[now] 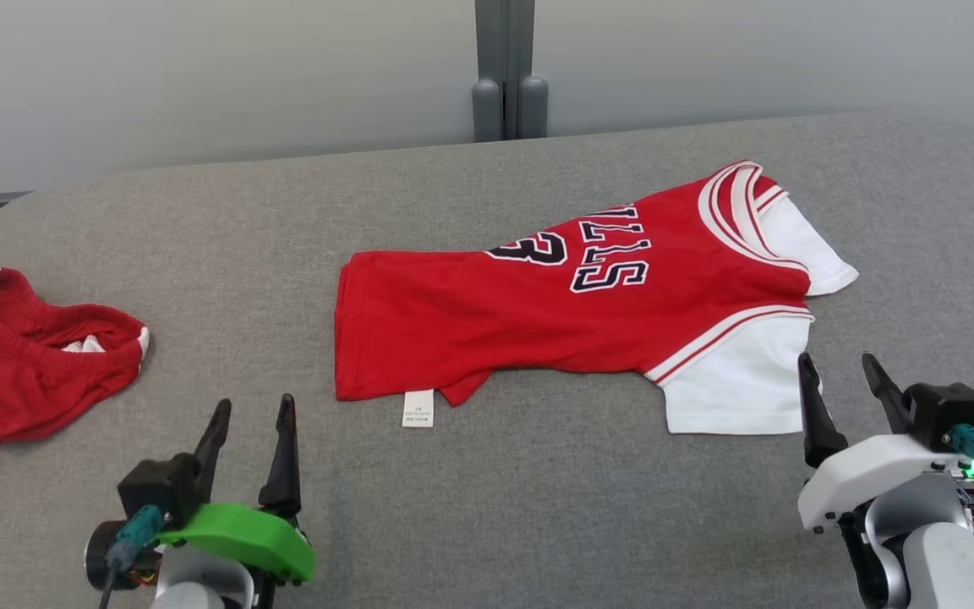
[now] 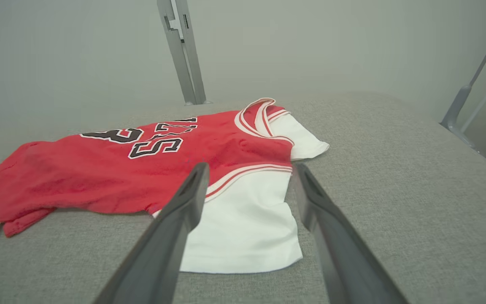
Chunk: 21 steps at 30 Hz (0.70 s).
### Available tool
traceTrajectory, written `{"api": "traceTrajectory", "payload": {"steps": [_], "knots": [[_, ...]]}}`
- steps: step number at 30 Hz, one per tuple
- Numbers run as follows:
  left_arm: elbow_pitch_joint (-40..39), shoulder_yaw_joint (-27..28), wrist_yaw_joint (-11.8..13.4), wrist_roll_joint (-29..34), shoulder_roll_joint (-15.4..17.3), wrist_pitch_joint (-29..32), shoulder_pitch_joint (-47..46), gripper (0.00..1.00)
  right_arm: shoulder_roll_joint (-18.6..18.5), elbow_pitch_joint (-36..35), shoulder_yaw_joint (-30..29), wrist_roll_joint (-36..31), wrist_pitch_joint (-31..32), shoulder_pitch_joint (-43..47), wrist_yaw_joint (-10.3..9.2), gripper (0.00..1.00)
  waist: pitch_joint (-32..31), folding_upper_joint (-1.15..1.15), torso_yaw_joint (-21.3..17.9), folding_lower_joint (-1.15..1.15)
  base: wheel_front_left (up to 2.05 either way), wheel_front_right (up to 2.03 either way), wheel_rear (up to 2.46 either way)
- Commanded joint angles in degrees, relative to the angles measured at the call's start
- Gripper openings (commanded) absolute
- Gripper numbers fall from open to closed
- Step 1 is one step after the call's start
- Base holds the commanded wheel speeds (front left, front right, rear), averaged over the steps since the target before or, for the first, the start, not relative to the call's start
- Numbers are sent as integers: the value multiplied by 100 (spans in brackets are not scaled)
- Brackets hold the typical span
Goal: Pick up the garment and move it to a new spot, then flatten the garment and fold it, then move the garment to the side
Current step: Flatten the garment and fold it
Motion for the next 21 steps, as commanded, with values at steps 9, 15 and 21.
{"api": "traceTrajectory", "payload": {"steps": [9, 15, 21], "knots": [[1244, -414, 44, -354, -47, 1040, -1229, 100, -8, 457, -279, -185, 1448, -707, -6, 100, 627, 0, -178, 0, 0, 0, 0], [1834, -617, 173, -538, -65, 1333, -1803, 100, -8, 1046, -379, -357, 1931, -1185, -6, 100, 992, 0, -240, 0, 0, 0, 0], [2261, -817, 290, -774, -65, 1401, -2154, 100, -10, 1607, -326, -311, 1990, -1482, -7, 100, 1198, 0, -269, 0, 0, 0, 0]]}}
